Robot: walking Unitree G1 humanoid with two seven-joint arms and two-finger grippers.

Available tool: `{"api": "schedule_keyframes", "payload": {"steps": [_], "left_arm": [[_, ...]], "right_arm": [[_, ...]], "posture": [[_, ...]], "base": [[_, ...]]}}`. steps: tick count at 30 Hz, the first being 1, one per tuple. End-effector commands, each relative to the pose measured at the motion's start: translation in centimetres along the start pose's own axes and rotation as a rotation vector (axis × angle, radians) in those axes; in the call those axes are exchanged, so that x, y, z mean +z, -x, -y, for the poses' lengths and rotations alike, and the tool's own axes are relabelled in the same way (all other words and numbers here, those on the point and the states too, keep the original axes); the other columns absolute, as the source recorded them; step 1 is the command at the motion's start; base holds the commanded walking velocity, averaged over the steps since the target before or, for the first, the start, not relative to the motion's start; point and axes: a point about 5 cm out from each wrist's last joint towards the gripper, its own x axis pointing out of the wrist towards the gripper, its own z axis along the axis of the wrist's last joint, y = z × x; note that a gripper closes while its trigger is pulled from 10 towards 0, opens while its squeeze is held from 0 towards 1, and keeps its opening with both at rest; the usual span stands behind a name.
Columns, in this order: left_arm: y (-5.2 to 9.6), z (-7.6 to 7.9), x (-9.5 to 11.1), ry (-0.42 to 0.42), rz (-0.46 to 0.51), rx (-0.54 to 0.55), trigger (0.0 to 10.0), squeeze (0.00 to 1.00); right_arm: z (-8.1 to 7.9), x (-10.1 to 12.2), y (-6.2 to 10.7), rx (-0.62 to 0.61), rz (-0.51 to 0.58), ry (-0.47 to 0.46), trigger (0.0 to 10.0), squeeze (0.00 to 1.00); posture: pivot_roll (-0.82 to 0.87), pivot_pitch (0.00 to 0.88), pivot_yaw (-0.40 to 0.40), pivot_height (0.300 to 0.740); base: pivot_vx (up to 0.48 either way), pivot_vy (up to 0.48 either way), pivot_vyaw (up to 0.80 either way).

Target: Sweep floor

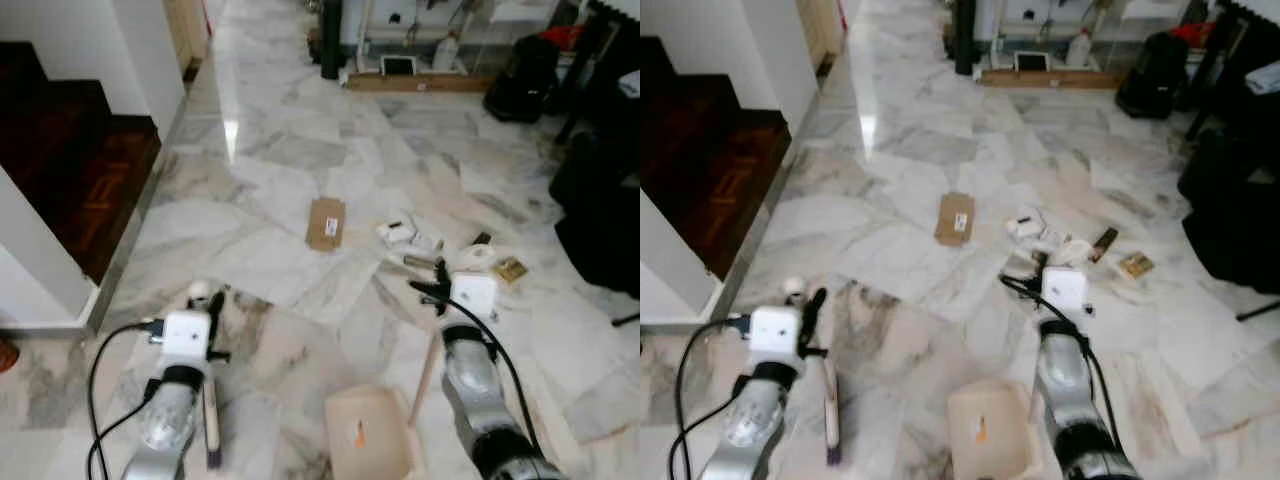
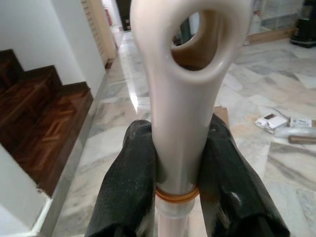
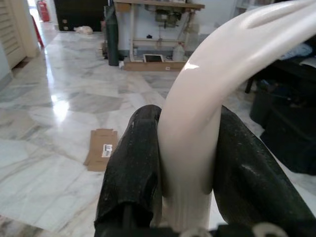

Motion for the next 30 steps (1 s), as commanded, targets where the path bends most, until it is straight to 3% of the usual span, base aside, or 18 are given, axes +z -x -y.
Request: {"api": "schedule_keyframes", "payload": {"steps": [1,30], "left_arm": [[0.03,-0.84,0.13,-0.018,0.005,0.028,10.0,0.0],[0.2,-0.88,0.06,-0.015,0.004,0.043,10.0,0.0]], "right_arm": [[-0.79,1.06,-0.52,0.024,0.047,-0.013,10.0,0.0],[-1.74,1.93,-0.67,0.091,0.091,-0.006,10.0,0.0]], "posture": [[0.13,0.081,0.007,0.74],[0.13,0.067,-0.003,0.74]], "base": [[0.0,0.0,0.0],[0.268,0.0,0.0]]}}
